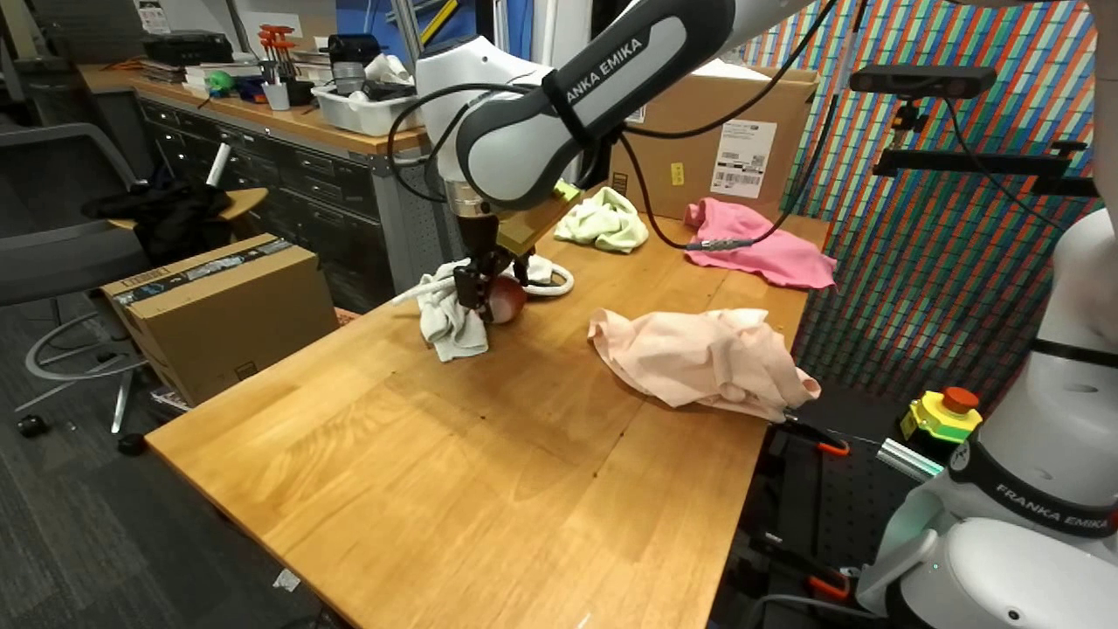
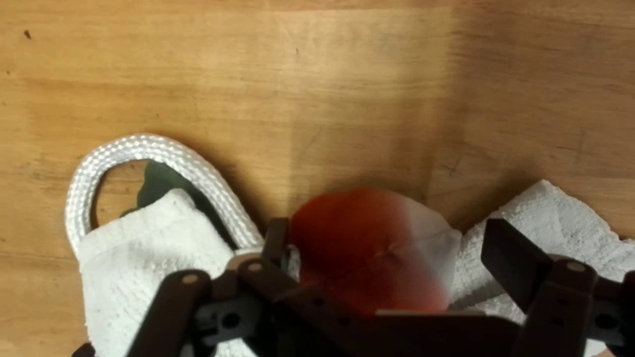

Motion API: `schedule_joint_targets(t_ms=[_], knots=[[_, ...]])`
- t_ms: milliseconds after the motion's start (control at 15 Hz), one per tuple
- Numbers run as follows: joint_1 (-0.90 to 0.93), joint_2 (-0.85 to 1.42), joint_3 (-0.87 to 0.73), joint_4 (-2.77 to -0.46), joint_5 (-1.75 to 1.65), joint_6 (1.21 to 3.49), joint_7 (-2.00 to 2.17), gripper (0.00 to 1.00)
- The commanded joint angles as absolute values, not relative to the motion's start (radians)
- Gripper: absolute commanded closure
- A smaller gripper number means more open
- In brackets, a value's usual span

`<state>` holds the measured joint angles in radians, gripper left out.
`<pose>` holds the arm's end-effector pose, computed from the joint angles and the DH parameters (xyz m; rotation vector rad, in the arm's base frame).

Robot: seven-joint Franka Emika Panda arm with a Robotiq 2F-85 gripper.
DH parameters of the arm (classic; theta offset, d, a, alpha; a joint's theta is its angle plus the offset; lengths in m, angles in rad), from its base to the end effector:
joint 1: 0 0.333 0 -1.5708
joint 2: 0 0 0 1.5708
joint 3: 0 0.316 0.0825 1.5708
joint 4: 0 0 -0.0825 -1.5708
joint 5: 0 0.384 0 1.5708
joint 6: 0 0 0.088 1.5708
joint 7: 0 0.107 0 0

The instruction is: Spread out the clothes and the objects on the table

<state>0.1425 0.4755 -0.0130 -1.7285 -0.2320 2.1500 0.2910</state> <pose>0.6548 0.0765 0.3048 2.9378 -0.0405 -0.0173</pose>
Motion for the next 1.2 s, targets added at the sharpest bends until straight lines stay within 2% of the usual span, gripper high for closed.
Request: schedule_joint_targets(t_ms=[0, 600, 1133], knots=[[0.203, 0.491, -0.047, -1.688, -0.279, 2.103, 0.447, 0.0], [0.295, 0.502, -0.056, -1.631, -0.374, 1.968, 0.777, 0.0], [0.28, 0.509, -0.053, -1.645, -0.365, 2.012, 0.921, 0.0]])
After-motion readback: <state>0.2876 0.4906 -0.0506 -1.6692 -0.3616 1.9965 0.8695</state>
